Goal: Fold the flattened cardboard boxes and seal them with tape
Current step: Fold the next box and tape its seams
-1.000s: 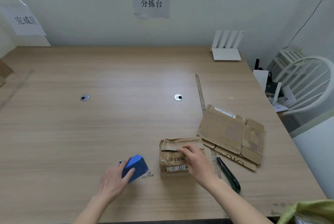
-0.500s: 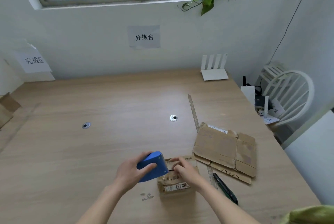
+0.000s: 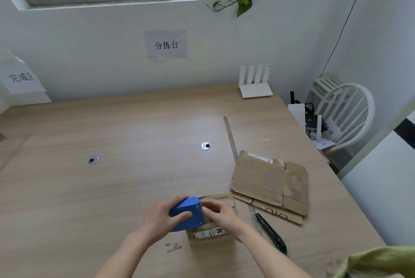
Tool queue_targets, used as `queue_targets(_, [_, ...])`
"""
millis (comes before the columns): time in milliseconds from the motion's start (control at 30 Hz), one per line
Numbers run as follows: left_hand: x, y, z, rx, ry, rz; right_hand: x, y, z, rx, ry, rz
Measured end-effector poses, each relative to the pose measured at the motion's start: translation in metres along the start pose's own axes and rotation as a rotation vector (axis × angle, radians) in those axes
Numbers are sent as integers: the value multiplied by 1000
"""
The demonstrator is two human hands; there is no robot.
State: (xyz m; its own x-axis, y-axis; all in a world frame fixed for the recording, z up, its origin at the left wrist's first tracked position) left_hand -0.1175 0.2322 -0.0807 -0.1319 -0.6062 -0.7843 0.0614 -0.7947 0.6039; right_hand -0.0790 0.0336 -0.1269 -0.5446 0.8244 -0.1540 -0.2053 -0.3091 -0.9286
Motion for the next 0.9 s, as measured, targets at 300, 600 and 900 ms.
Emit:
queue_targets(300, [7, -4, -3, 78, -60, -105, 3, 11, -8, -19, -47, 10])
queue_targets(600, [-2, -8, -2, 207, -25, -242, 2, 17, -11, 14, -10, -44])
queue_targets(900, [8, -20, -2, 289, -13, -343, 0, 10, -9, -21, -8, -29])
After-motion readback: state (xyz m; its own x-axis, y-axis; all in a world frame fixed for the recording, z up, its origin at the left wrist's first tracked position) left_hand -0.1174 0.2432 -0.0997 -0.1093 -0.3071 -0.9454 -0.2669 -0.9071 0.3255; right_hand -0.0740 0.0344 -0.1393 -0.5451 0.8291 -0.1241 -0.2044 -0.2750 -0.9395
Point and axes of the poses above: each hand's wrist, its own z-axis away from the middle knuckle, its own x-axis out of the palm, y = z × x, the point moved 6 cm from there along -z, towards the middle knuckle, and after that the axes turned 5 degrees about z, right-handed, at the moved point
